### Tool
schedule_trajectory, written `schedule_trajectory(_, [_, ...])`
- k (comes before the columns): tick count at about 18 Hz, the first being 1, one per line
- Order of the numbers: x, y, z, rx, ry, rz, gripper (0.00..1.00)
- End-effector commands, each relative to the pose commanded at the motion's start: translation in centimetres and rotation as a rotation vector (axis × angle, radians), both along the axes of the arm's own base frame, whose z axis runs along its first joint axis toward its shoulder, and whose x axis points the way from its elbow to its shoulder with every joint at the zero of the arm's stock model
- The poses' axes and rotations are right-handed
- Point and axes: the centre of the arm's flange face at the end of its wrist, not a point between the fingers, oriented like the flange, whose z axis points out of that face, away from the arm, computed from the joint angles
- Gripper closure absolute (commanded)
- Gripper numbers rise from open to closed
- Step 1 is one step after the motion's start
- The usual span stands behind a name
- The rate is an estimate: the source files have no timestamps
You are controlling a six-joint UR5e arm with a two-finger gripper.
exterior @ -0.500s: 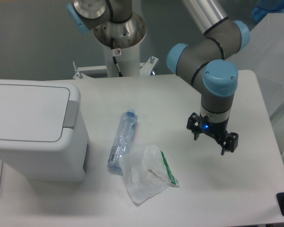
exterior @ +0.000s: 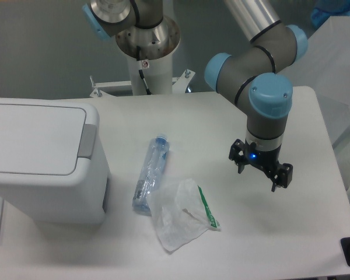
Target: Open the trash can
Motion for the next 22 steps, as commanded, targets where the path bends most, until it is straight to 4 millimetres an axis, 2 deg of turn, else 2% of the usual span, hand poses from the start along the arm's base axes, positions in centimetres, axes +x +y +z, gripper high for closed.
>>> schedule_trajectory(2, [0.1,0.7,0.2,0.062,-0.039,0.095,0.00])
schedule_trajectory(6, [0.5,1.3,1.0,0.134,-0.077,0.142,0.00])
schedule_trajectory(8, [1.2,2.3,1.3,0.179,-0.116,0.215,0.00])
schedule_trajectory(13, [1.6,4.2,3.5,0.374,-0.271,0.332,0.00])
schedule_trajectory(16, [3.0,5.0,5.4,0.472,-0.353,0.330,0.00])
schedule_trajectory(20, [7.2,6.2,8.8,0.534,-0.412,0.336,0.00])
schedule_trajectory(22, [8.4,6.5,9.8,0.539,-0.412,0.332,0.00])
